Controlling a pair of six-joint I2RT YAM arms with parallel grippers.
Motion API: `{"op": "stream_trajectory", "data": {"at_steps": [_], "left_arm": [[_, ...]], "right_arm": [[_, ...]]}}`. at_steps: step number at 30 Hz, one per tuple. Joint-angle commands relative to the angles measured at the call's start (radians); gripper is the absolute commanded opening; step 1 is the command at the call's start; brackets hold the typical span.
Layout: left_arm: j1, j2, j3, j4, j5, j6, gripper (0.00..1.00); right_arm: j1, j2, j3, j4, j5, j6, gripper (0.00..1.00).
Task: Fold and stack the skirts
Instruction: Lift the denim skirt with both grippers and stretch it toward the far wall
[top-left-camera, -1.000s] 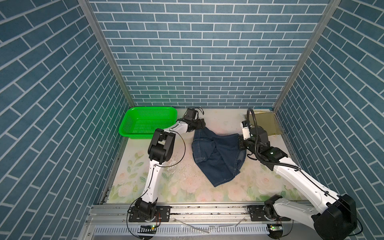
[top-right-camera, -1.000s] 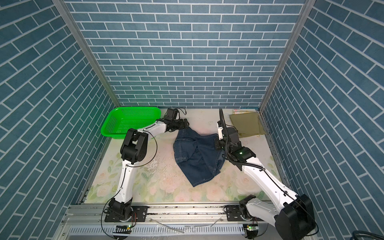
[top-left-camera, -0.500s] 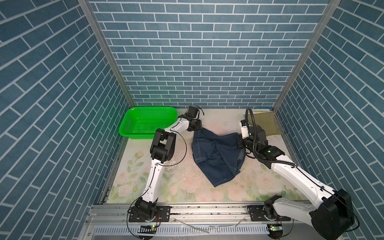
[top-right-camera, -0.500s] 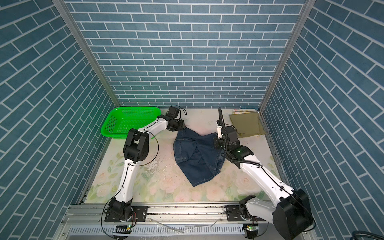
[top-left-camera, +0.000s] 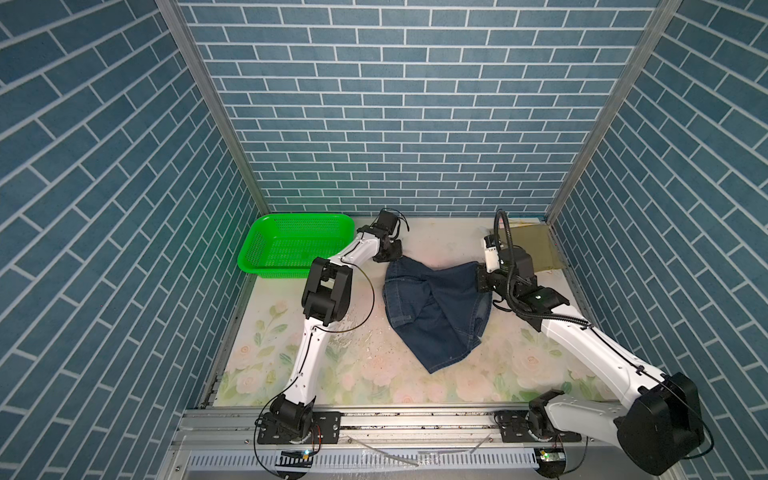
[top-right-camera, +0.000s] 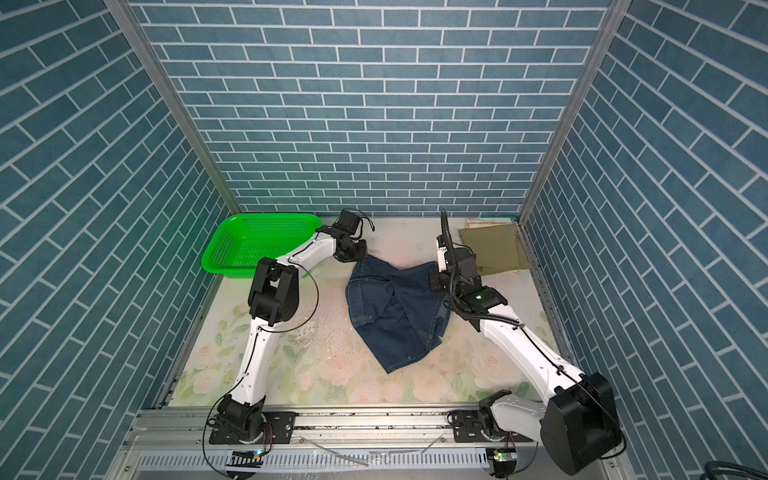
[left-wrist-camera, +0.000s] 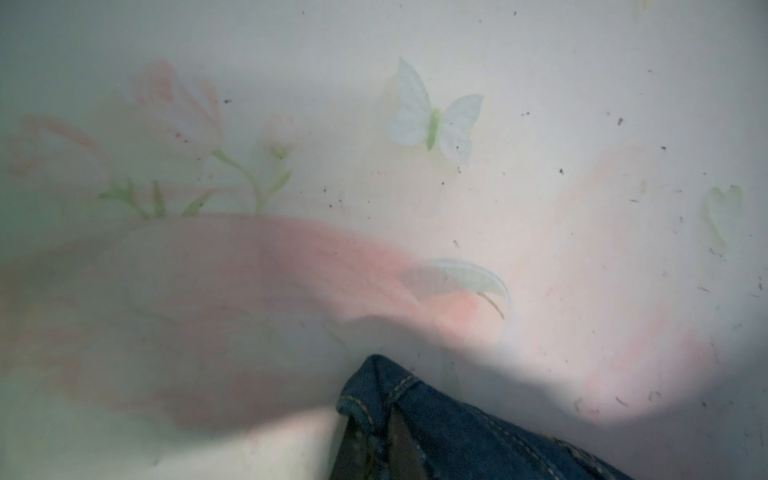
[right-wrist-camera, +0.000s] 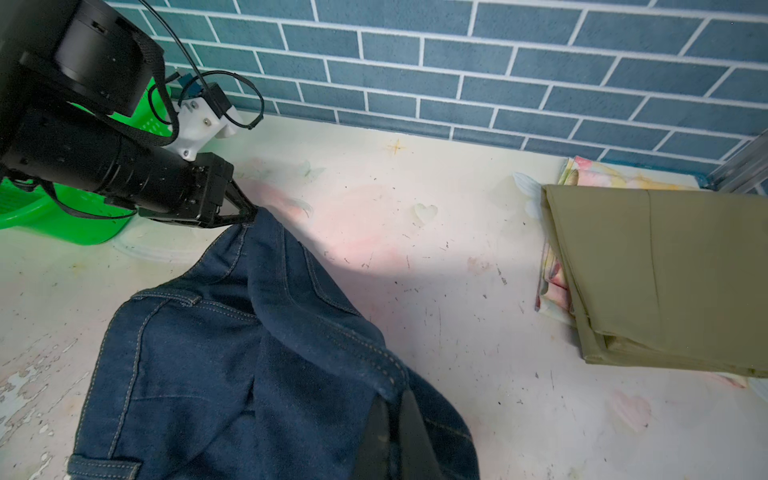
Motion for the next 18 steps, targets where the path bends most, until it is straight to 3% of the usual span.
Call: {"op": "stream_trajectory", "data": {"at_steps": [1,8,18], "left_arm": [[-0.003,-0.206,-0.011,-0.03,-0.023,0.043,0.0],[0.001,-0.529,-0.056,-0.042,-0.044,0.08,0.0],[0.0,-0.968,-0.252,-0.019,-0.091,0.105,0.0]], "right_arm": [[-0.006,-0.022,0.108,-0.005,0.032,-0.065,0.0],[-0.009,-0.086,0.25,-0.066,0.067,-0.123,0.0],[-0.01,-0.225,0.426,-0.187,0.081,-0.158,0.0]]}}
